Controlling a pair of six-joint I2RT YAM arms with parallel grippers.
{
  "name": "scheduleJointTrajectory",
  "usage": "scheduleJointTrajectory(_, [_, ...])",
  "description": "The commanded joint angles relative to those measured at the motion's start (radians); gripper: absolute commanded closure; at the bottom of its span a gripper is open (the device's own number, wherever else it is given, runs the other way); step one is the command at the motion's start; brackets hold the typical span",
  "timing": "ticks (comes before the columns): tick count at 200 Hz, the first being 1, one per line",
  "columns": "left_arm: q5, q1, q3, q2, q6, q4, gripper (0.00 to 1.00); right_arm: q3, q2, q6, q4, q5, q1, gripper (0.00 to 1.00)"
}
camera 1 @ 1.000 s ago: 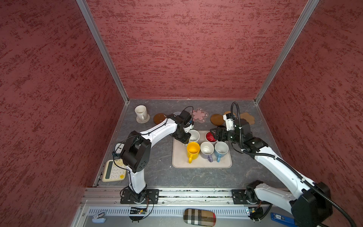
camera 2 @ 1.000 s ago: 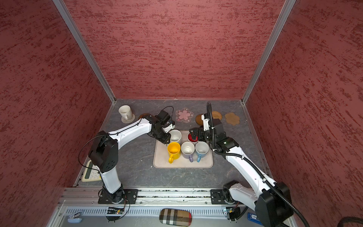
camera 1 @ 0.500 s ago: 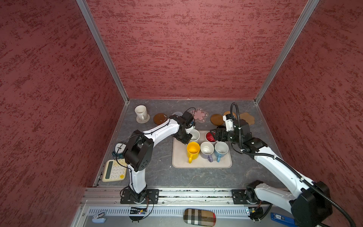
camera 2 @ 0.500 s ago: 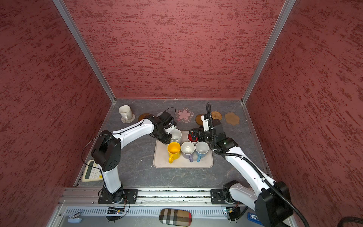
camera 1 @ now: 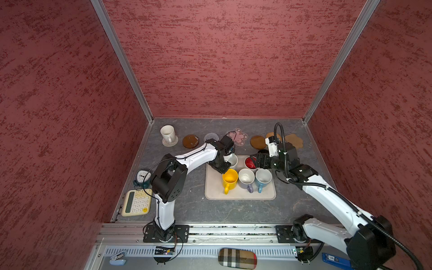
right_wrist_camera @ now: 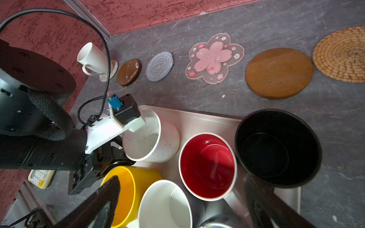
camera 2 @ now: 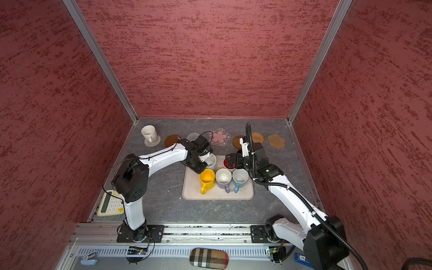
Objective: Place cups on coasters
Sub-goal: Pick up the cup from the tray.
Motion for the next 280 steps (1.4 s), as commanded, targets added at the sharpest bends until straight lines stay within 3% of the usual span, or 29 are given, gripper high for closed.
scheduleJointTrajectory(1, [-0.032, 0.0, 0.034, 0.032, -0.018, -0.007, 0.75, -0.01, -0.028, -0.005, 0.02, 0.006, 0.006, 0.01])
scheduleJointTrajectory(89, [-0.074, 0.0, 0.074, -0.002, -0.023, -0.034, 1.0, -0.024, -0.041, -0.002, 0.028, 0.007, 0.007, 0.01])
scheduleJointTrajectory(168, [-0.122, 0.057, 0.083, -0.094, -0.097, -0.038, 1.0, -0.028, -0.047, 0.017, 0.061, 0.0, 0.007, 0.01])
scheduleJointTrajectory(242, [-0.127, 0.17, 0.083, -0.202, -0.157, -0.016, 1.0, 0.0, -0.022, 0.027, 0.092, -0.015, 0.008, 0.01])
scheduleJointTrajectory(280, [-0.205, 0.234, 0.1, -0.229, -0.186, 0.03, 1.0, 0.026, 0.018, 0.031, 0.112, -0.03, 0.008, 0.01])
